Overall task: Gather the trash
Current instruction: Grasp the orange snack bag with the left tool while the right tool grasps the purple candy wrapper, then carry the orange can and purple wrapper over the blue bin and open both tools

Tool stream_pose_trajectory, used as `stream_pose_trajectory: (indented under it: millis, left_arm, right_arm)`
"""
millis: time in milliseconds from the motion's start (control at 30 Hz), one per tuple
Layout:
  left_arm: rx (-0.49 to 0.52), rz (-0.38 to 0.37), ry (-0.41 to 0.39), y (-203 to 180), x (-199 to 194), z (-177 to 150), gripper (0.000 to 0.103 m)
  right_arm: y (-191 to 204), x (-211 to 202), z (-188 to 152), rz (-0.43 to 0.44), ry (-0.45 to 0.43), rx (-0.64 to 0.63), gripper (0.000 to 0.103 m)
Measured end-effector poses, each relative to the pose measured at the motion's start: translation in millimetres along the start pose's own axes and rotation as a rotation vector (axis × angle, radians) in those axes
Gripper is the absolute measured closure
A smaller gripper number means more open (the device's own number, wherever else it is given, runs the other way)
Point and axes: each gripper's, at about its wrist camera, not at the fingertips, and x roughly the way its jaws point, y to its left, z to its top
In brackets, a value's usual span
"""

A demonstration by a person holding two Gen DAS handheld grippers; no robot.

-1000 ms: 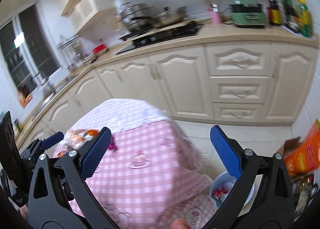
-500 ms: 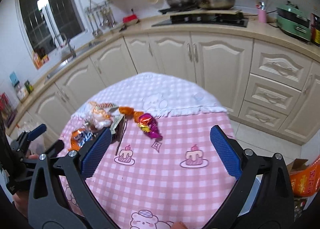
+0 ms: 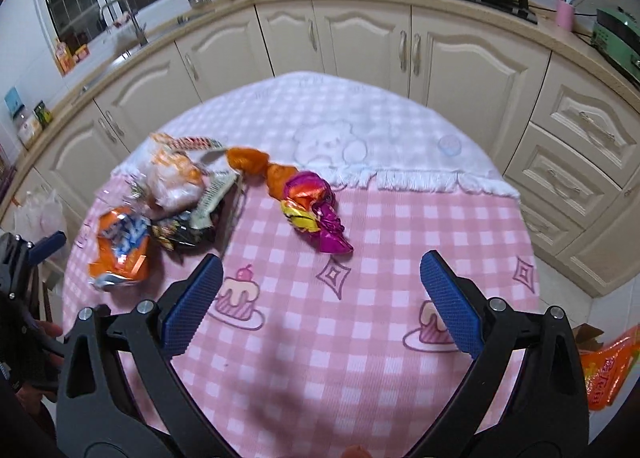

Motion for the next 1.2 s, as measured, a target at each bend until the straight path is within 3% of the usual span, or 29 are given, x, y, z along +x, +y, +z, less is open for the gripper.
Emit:
stream_pose_trajectory:
  millis: [133,267,300,400,600,700,967,1200]
  left_arm:
    - [0.029,-0.061,0.064,-5,20,0,0.061]
    - [0.072,-0.031,0.072,-12,28,-3,0.087]
    - [0.046,-0.054,0.074,-8,27,-3,0.089]
    - [-0.028,-0.084,0.053,4,19,0,0.091]
    - [-0.255,-0.239,-0.002,37,-4,-4,0.092]
    - [-0.319,-0.294,-0.043,43,-17,-3,0.092]
    - [-0.319,-0.35,-0.13,24,-43,27,0.092]
    - [-0.306,-0.498,-0.164,-13,-47,66,0.092]
  right_arm:
    - [-1,27,9,-0.019,0.031,-0.028,0.006]
    - [6,50,23,-0.002,0.053,-0.071,0.009]
    - [8,55,26,0.004,0.056,-0.081,0.019]
    - [10,73,31,0.024,0.1,-0.087,0.065]
    - [-2,45,22,0.114,0.045,-0.01,0.066]
    - [-15,24,16,0.152,0.015,0.035,0.066]
    - [-40,-32,4,0.193,-0.079,0.082,0.066]
    - [-78,-70,-16,0.197,-0.14,0.16,0.066]
